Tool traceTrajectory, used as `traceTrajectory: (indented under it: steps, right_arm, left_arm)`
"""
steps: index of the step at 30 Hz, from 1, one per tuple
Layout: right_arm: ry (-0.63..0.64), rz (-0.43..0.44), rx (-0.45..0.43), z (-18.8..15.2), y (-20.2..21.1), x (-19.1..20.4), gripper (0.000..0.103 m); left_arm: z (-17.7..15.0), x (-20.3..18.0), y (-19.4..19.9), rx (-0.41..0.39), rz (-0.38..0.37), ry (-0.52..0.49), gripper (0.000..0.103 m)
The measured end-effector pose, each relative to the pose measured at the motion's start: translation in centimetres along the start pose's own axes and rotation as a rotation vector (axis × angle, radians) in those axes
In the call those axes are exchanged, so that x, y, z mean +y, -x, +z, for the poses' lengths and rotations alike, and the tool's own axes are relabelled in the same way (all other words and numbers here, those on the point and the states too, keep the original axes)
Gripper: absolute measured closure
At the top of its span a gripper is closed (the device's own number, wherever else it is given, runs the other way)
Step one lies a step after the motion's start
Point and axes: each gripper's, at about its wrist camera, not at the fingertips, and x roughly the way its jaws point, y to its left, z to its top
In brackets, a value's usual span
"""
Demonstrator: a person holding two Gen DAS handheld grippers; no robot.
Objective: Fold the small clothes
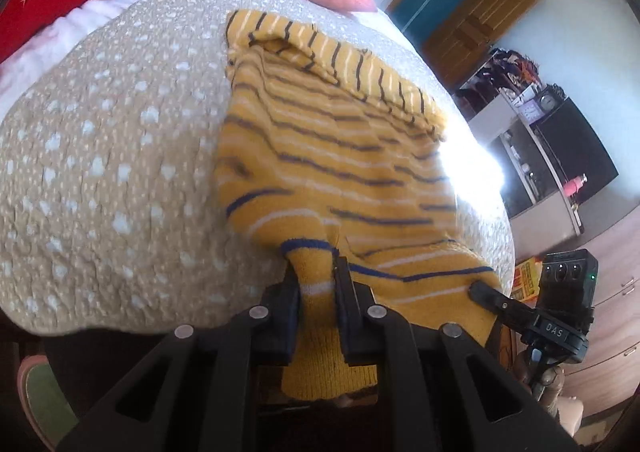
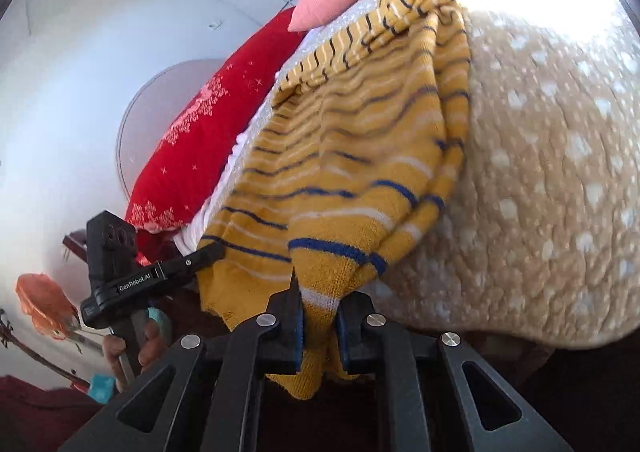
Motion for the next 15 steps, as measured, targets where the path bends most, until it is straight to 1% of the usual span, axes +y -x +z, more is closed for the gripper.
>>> traceTrajectory:
  steps: [3, 4, 5, 6, 8, 10, 13, 15]
  right_arm:
    - [0.052, 0.002, -0.043, 3.5, 0.5, 1.1, 0.089]
    - [0.065, 0.000, -0.057, 5.0, 0.6, 1.4, 0.089]
    - [0.079, 0.001, -0.068, 6.6, 0.5, 1.7, 0.089]
    - [0.097, -0.005, -0.081, 8.1, 0.2, 2.0, 0.089]
    - [0.122, -0.038, -0.105, 11.4, -0.8, 2.5, 0.089]
    - [0.117, -0.046, -0.107, 14.7, -2.0, 2.2, 0.089]
    - [0.085, -0.095, -0.109, 19.2, -4.3, 1.3, 0.089]
    - [0.045, -0.114, -0.098, 21.5, -6.0, 0.0, 0.089]
  left_arm:
    - [3.5, -0.8, -0.1, -0.032, -0.016, -0.002, 0.088]
    - [5.3, -1.2, -0.3, -0.056, -0.011, -0.014, 0.088]
    - [6.0, -1.8, -0.1, -0.069, -0.003, -0.022, 0.088]
    - [7.6, -2.2, -0.7, -0.080, 0.011, -0.030, 0.088]
    - [10.7, -2.8, -2.2, -0.083, 0.023, -0.043, 0.088]
    - [13.7, -3.4, -3.8, -0.085, 0.062, -0.053, 0.088]
    - [17.5, -3.7, -6.7, -0.069, 0.101, -0.051, 0.088]
    - [19.6, -3.5, -8.6, -0.043, 0.102, -0.031, 0.088]
